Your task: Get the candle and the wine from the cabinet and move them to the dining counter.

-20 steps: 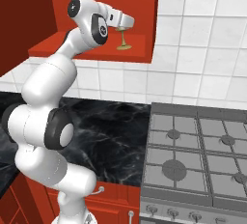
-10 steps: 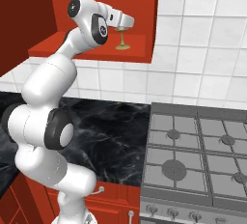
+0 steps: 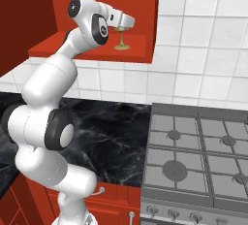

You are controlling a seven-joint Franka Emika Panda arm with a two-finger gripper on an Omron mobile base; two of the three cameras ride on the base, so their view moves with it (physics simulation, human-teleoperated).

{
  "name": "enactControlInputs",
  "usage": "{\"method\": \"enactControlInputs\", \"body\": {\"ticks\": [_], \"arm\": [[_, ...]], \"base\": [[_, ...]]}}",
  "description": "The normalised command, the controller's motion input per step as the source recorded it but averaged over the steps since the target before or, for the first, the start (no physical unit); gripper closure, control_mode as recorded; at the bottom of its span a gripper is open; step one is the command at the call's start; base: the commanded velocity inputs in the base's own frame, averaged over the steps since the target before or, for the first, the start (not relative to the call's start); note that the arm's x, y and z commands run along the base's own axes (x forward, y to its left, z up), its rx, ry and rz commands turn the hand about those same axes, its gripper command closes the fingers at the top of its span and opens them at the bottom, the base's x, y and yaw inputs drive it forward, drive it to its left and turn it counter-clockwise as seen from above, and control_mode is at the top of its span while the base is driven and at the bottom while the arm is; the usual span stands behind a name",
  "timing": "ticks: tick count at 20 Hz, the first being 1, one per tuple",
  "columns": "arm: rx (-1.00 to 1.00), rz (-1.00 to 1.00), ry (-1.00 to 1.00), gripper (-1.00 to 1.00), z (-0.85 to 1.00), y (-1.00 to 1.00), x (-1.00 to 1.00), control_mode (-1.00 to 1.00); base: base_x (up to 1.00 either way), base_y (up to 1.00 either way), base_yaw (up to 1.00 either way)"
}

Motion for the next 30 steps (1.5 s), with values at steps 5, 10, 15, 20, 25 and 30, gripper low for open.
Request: {"method": "enactControlInputs", "body": {"ticks": [5,10,15,20,25,30], "arm": [[0.00,0.01,0.00,1.00,-0.03,-0.02,-0.30,-1.00],[0.00,0.06,0.01,1.00,-0.04,0.02,-0.62,-1.00],[-0.01,0.09,0.00,1.00,0.00,0.00,-0.87,-1.00],[-0.03,0.07,0.00,1.00,0.00,0.04,-1.00,-1.00],[-0.06,0.06,0.02,1.00,0.00,0.19,-1.00,-1.00],[-0.05,0.11,0.05,1.00,0.00,0.39,-0.97,-1.00]], "base": [[0.00,0.00,0.00],[0.00,0.00,0.00],[0.00,0.00,0.00],[0.00,0.00,0.00],[0.00,0.00,0.00],[0.00,0.00,0.00]]}}
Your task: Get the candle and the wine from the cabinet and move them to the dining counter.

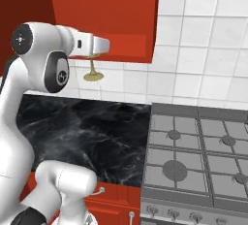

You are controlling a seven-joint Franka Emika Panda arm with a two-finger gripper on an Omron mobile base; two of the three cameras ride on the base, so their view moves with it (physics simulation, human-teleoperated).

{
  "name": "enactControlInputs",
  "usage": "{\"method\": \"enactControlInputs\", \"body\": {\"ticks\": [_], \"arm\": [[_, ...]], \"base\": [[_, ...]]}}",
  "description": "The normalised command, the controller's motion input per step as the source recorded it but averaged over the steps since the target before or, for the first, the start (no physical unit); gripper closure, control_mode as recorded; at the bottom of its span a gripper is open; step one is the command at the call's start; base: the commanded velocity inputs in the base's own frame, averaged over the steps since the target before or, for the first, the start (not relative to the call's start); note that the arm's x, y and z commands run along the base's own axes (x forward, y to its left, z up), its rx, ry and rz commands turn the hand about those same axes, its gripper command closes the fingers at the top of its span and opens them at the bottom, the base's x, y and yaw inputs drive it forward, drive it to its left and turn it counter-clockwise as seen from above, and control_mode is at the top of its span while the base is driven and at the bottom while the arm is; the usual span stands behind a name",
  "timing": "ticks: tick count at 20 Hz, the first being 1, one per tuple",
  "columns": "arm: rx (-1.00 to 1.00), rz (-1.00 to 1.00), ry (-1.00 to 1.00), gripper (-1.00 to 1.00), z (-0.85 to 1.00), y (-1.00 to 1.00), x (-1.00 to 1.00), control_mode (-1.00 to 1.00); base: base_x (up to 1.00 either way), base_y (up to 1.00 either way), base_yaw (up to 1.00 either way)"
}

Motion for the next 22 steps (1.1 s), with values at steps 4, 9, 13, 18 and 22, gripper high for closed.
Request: {"method": "enactControlInputs", "body": {"ticks": [4,9,13,18,22], "arm": [[-0.01,0.15,0.11,1.00,0.00,0.37,-0.84,-1.00],[-0.01,0.18,0.17,1.00,-0.02,0.21,-0.52,-1.00],[0.00,0.14,0.10,1.00,-0.14,0.17,-0.50,-1.00],[0.00,0.05,0.05,1.00,-0.17,0.17,-0.48,-1.00],[0.00,0.00,0.00,1.00,-0.23,0.04,-0.43,-1.00]], "base": [[0.00,0.00,0.00],[0.00,0.00,0.00],[0.00,0.00,0.00],[0.00,0.00,0.00],[0.00,0.00,0.00]]}}
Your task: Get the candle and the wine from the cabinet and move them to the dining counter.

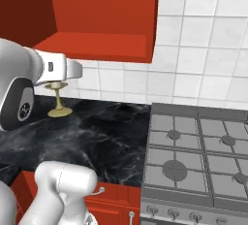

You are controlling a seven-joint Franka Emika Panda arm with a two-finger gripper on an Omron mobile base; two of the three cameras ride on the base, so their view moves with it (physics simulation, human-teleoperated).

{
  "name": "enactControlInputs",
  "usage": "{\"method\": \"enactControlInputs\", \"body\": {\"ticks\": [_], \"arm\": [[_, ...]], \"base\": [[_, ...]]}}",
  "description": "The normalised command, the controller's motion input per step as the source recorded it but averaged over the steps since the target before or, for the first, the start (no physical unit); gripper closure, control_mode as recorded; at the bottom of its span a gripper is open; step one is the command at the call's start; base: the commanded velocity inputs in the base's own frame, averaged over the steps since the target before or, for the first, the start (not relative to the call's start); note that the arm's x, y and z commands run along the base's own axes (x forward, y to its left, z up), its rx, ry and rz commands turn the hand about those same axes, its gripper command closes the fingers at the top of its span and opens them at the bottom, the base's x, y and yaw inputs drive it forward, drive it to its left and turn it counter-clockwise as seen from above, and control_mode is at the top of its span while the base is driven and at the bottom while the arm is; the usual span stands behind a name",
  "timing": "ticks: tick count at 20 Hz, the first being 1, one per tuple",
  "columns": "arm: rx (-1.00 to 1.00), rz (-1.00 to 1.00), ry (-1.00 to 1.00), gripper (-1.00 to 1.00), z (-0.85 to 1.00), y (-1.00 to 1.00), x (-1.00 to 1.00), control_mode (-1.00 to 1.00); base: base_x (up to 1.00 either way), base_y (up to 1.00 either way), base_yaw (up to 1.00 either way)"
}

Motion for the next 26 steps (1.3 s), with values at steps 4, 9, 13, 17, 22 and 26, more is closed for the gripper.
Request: {"method": "enactControlInputs", "body": {"ticks": [4,9,13,17,22,26], "arm": [[0.01,-0.06,0.00,1.00,-0.16,0.00,-0.23,-1.00],[0.06,-0.07,0.00,1.00,-0.04,-0.06,-0.06,-1.00],[0.04,-0.04,-0.01,1.00,0.00,0.00,0.00,-1.00],[0.05,0.00,-0.05,1.00,0.00,-0.01,0.00,-1.00],[0.00,0.00,0.00,1.00,0.00,0.00,0.00,-1.00],[0.00,0.00,0.00,1.00,0.00,0.00,0.00,-1.00]], "base": [[0.00,0.00,0.00],[0.00,0.00,0.00],[0.00,0.00,0.00],[0.00,0.00,0.00],[0.00,0.00,0.00],[0.00,0.00,0.00]]}}
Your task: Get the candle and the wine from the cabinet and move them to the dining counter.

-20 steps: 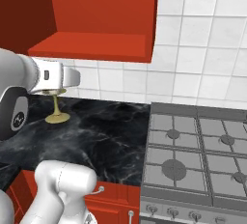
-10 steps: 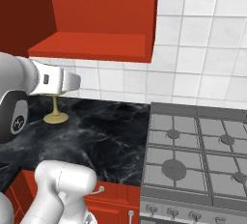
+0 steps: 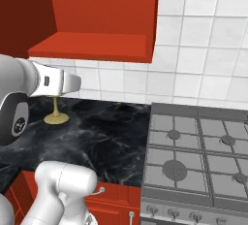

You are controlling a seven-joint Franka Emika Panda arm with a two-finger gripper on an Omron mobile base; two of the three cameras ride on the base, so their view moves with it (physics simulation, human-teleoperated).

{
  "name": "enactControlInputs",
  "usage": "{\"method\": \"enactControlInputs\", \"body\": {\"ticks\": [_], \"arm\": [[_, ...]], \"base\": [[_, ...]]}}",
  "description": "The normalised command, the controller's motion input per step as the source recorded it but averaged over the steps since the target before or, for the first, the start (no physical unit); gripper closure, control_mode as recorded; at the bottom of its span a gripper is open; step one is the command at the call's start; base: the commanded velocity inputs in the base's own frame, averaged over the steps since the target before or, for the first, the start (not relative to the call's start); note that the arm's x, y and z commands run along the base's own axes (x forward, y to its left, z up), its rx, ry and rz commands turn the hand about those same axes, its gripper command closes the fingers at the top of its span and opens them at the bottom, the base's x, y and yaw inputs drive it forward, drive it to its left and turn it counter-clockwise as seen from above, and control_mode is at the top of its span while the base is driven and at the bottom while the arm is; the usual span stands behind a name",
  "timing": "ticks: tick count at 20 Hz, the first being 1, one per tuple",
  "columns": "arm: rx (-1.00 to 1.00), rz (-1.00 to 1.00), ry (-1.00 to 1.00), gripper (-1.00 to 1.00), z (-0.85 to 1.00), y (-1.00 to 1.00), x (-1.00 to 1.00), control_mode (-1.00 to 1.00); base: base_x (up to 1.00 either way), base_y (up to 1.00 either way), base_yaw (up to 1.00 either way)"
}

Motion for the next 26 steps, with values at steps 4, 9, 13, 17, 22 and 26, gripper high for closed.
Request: {"method": "enactControlInputs", "body": {"ticks": [4,9,13,17,22,26], "arm": [[0.00,0.00,0.00,1.00,0.00,0.00,0.00,1.00],[0.00,0.00,0.00,1.00,0.00,0.00,0.00,1.00],[0.00,0.00,0.00,1.00,0.00,0.00,0.00,1.00],[0.00,0.00,0.00,1.00,0.00,0.00,0.00,1.00],[0.00,0.00,0.00,1.00,0.00,0.00,0.00,1.00],[0.00,0.00,0.00,1.00,0.00,0.00,0.00,1.00]], "base": [[-0.13,-0.05,0.00],[-0.15,-0.23,-0.31],[0.00,-0.26,-0.73],[0.00,-0.27,-0.94],[0.00,-0.24,-0.94],[-0.04,-0.86,-0.66]]}}
